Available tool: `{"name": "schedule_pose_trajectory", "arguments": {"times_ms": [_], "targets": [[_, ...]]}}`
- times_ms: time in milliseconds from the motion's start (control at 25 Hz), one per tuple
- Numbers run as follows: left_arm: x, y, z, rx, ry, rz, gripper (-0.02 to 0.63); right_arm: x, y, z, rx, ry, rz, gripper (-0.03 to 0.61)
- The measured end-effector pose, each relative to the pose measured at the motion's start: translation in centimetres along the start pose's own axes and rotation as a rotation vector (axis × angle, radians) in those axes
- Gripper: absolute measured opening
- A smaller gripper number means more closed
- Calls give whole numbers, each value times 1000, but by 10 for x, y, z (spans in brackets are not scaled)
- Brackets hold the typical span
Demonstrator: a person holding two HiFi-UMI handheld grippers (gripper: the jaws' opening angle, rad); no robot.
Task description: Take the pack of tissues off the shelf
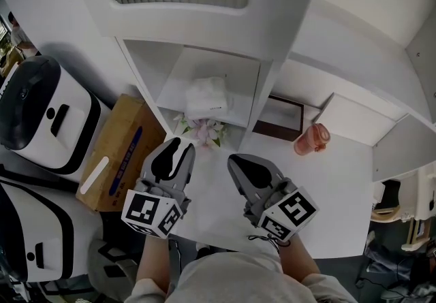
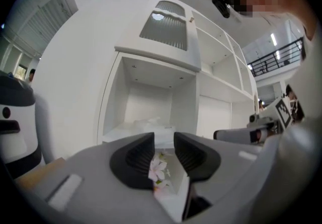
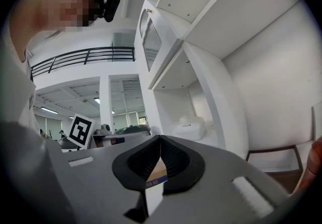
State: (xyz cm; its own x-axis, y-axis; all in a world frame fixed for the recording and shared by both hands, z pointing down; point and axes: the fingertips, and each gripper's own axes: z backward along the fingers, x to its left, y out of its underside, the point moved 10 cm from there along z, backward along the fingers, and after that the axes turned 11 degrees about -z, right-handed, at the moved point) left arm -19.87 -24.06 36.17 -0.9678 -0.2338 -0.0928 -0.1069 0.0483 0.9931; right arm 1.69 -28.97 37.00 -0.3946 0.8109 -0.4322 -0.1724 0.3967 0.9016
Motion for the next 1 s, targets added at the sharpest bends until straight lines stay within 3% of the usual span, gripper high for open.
{"name": "schedule_pose_trajectory", "arguments": {"times_ms": [240, 1000], "targets": [[15, 10, -18, 19, 10, 48, 149, -6, 0, -1, 2, 12, -7, 3], [31, 26, -73, 96, 26, -8, 199, -26, -4, 5, -13, 87, -19, 3]]}}
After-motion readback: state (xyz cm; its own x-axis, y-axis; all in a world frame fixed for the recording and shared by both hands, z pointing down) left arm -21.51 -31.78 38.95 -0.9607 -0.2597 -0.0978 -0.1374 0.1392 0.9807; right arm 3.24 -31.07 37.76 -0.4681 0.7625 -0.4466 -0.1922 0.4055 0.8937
